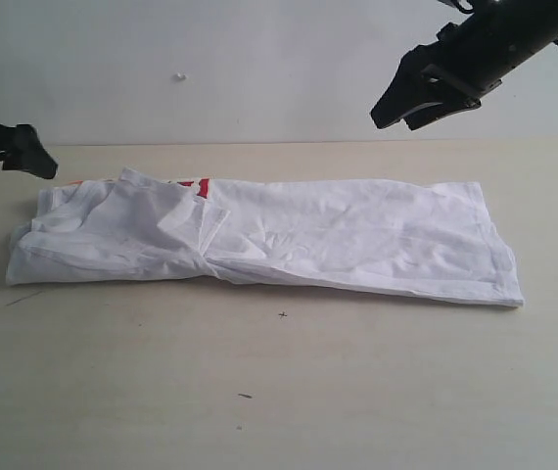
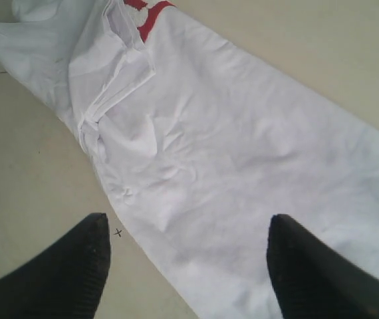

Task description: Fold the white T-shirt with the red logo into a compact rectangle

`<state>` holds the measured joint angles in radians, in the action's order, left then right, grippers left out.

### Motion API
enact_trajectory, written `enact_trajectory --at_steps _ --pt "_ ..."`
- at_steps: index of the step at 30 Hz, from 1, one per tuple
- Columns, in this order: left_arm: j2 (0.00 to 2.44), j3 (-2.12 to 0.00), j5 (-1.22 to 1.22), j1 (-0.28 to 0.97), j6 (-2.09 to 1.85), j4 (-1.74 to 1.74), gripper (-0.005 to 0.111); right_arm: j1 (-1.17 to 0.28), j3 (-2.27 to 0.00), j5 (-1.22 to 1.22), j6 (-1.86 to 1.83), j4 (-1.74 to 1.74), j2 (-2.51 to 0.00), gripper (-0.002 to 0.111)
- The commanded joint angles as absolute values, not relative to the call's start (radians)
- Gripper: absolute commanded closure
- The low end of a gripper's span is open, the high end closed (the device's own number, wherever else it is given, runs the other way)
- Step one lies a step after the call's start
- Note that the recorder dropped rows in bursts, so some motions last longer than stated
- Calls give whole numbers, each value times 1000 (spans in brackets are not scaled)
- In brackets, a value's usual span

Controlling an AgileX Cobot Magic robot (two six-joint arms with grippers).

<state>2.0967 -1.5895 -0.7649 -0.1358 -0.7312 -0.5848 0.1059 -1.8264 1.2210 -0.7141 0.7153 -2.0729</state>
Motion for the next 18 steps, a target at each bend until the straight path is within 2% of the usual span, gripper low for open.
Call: enact_trajectory --at_steps 1,9,18 --pt "2141 -1596 -881 -199 -703 -692 2 105 -1831 1221 -710 725 -2058 43" --pt "2196 -1596 -876 -156 -704 -718 2 105 -1831 1221 -705 725 -2058 43" --pt "2240 -1596 -719 -127 -664 -624 2 105 -1831 1221 -705 714 -2058 43"
